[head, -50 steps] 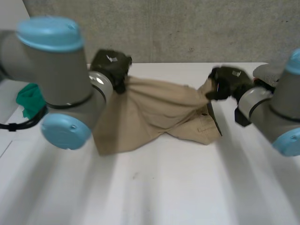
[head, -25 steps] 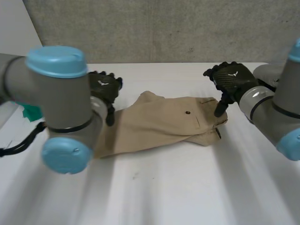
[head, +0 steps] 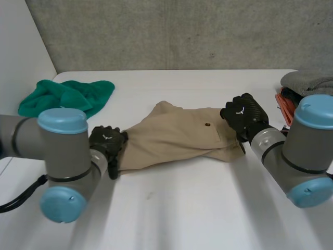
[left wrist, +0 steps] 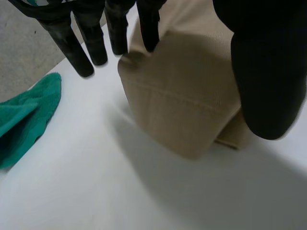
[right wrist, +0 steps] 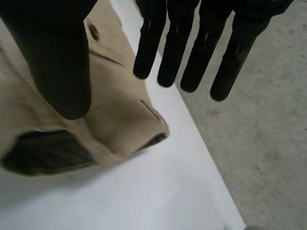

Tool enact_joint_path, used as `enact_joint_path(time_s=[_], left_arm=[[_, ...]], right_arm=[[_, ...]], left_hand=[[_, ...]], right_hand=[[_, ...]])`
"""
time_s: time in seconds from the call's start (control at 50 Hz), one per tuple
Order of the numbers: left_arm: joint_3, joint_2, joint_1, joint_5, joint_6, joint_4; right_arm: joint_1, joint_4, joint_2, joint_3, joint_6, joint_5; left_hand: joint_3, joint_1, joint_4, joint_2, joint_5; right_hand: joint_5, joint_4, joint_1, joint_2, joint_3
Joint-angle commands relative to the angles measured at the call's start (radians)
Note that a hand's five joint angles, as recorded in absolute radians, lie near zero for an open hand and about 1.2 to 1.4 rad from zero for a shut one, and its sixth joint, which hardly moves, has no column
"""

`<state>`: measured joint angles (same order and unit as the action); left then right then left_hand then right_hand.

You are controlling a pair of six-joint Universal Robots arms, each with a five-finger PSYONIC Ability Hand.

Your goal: Fold the laundry.

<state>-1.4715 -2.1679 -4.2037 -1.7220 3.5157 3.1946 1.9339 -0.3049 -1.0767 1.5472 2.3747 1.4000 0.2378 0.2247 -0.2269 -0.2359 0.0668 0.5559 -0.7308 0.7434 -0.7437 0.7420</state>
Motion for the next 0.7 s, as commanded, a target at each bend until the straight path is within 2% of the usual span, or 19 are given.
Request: enact_joint_path(time_s=[0.02, 0.04, 0.06, 0.18, 0.34, 0.38, 0.4, 0.46, 0.54, 0.58, 0.7], left_arm=[[0.1, -0.076, 0.044, -0.03, -0.001, 0.03], [0.109, -0.067, 0.05, -0.04, -0.003, 0.033], [0.114, -0.058, 0.051, -0.045, -0.004, 0.034], [0.123, 0.077, 0.048, -0.047, -0.018, 0.047], [0.145, 0.282, 0.047, 0.045, -0.018, -0.004], [0.157, 0.302, 0.05, 0.084, -0.02, -0.031], [0.161, 0.304, 0.05, 0.093, -0.02, -0.041], [0.189, 0.298, 0.051, 0.11, -0.018, -0.077], [0.246, 0.273, 0.056, 0.088, -0.029, -0.12], [0.284, 0.261, 0.065, 0.07, -0.043, -0.154], [0.368, 0.24, 0.091, 0.038, -0.096, -0.235]], right_arm=[[-0.019, -0.059, 0.084, -0.071, 0.015, 0.01], [-0.024, -0.048, 0.083, -0.087, 0.026, 0.011], [-0.026, -0.04, 0.08, -0.093, 0.034, 0.011], [-0.038, 0.039, 0.035, -0.139, 0.115, -0.007], [-0.07, 0.292, -0.106, -0.243, 0.236, -0.087], [-0.07, 0.412, -0.127, -0.262, 0.241, -0.116], [-0.069, 0.452, -0.126, -0.265, 0.239, -0.122], [-0.058, 0.569, -0.123, -0.251, 0.247, -0.122], [-0.035, 0.495, -0.104, -0.182, 0.317, -0.118], [-0.024, 0.393, -0.068, -0.139, 0.368, -0.118], [0.008, 0.205, 0.061, -0.127, 0.48, -0.084]], left_hand=[[0.711, 0.724, -0.722, -0.713, 0.708], [0.994, 1.008, -1.005, -0.996, 0.991], [1.137, 1.15, -1.148, -1.139, 1.133], [1.158, 1.172, -1.169, -1.16, 1.155], [1.158, 1.172, -1.169, -1.16, 1.155], [1.158, 1.172, -1.169, -1.16, 1.155], [1.158, 1.172, -1.169, -1.16, 1.155], [1.158, 1.172, -1.169, -1.16, 1.155], [1.158, 1.172, -1.169, -1.16, 1.155], [1.158, 1.172, -1.169, -1.16, 1.155], [1.158, 1.172, -1.169, -1.16, 1.155]], right_hand=[[0.547, -0.547, 0.534, -0.534, 0.536], [0.665, -0.664, 0.652, -0.651, 0.653], [0.666, -0.665, 0.653, -0.653, 0.654], [0.666, -0.665, 0.653, -0.653, 0.654], [0.666, -0.665, 0.653, -0.653, 0.654], [-0.065, 0.065, -0.078, 0.078, -0.076], [-0.353, 0.354, -0.366, 0.367, -0.365], [-0.418, 0.418, -0.431, 0.431, -0.429], [-0.479, 0.48, -0.492, 0.493, -0.491], [-0.506, 0.506, -0.519, 0.519, -0.518], [-0.421, 0.422, -0.434, 0.435, -0.433]])
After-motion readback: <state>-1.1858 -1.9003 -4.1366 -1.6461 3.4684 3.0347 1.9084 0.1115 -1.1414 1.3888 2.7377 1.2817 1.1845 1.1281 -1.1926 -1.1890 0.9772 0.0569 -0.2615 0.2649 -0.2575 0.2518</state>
